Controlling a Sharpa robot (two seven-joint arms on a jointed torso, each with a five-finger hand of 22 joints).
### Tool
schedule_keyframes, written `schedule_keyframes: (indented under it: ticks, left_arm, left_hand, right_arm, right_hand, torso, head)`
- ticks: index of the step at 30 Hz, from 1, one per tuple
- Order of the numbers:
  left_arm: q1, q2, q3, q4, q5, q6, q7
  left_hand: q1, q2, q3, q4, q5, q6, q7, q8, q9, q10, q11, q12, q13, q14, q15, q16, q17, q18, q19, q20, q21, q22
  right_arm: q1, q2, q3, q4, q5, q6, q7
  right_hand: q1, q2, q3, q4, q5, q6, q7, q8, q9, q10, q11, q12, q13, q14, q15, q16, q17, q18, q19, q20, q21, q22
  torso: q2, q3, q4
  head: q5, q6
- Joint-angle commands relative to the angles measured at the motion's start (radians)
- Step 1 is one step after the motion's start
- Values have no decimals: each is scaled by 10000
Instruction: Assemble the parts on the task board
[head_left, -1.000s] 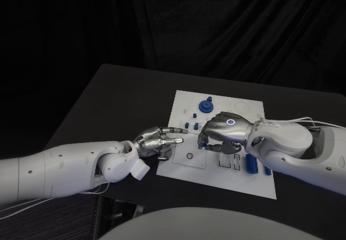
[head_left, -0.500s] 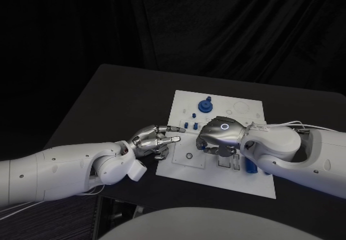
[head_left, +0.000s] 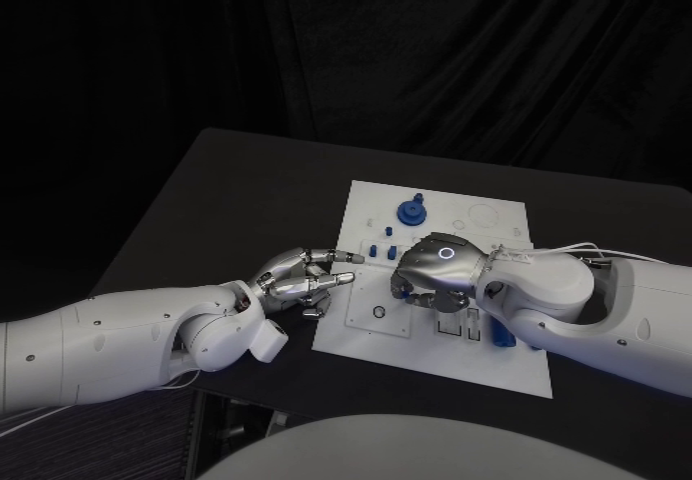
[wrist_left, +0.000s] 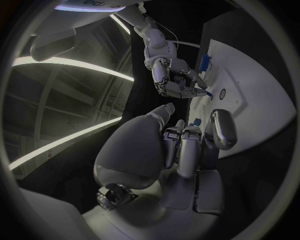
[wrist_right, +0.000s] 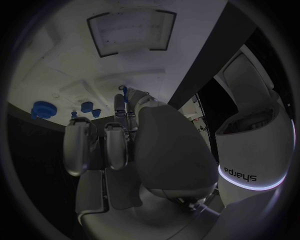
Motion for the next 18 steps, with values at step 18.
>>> schedule_keyframes:
  ticks: [18]
  left_arm:
    - [-11,102,6,-120,-142,33,14]
  left_hand:
    - [-88,-14,14,169,62,232,110,123,-30,737,71,1,851,1074,85,65,2634,-84,-7,37,36,1245]
  right_arm:
    - [-88,245,2,-301,-125,-113,-156]
  right_hand:
    - [-94,93,-48,-42,-41,28,2,-83,39,83,-3,-104,26,118,-66,-104,-103,-116,-72,5,-92,1963]
  torso:
    - [40,8,-21]
  head:
    - [-15,0]
